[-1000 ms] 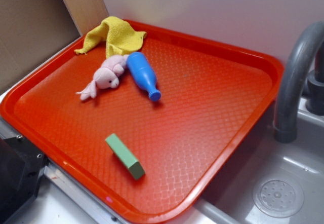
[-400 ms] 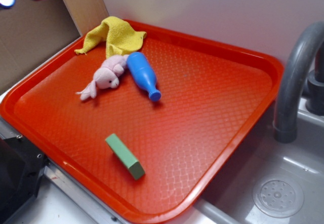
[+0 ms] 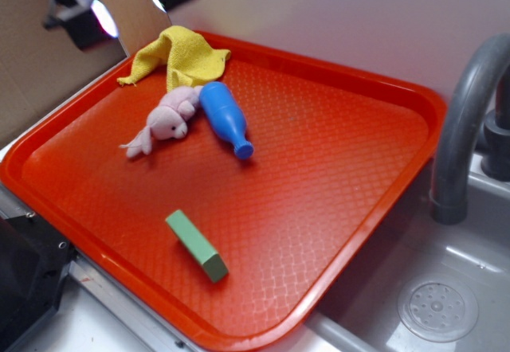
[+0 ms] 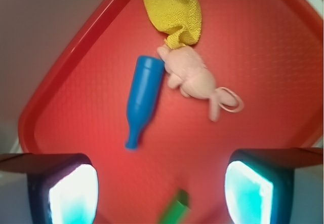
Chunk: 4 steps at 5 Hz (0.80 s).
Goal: Grab the blue bottle.
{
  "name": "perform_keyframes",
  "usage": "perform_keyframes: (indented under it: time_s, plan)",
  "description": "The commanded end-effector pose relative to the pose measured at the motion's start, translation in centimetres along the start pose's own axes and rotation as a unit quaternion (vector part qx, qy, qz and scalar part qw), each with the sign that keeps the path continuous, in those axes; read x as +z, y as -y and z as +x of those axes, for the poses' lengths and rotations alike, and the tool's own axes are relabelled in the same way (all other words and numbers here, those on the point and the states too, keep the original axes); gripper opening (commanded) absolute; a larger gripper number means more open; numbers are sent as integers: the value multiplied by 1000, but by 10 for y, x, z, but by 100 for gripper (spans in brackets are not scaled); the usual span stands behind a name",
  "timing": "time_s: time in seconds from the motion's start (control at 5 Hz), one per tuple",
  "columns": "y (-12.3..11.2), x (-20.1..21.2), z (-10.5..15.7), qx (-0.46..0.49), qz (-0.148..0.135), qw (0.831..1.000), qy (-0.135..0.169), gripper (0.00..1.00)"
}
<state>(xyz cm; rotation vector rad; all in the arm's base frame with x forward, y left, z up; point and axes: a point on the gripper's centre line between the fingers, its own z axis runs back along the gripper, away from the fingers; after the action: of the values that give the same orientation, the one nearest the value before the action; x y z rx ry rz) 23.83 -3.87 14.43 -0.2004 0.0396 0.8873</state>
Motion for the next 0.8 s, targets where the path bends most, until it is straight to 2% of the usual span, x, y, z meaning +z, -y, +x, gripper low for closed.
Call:
perform_keyframes:
  time_s: [0.0, 0.2, 0.4, 0.6]
  plan:
    - [16, -53, 14, 11, 29, 999, 31, 100]
    - [17, -82, 23, 24, 53, 997, 52, 100]
    - [16, -97, 30, 29, 65, 996, 59, 100]
    - [16, -113, 35, 27, 75, 995, 53, 100]
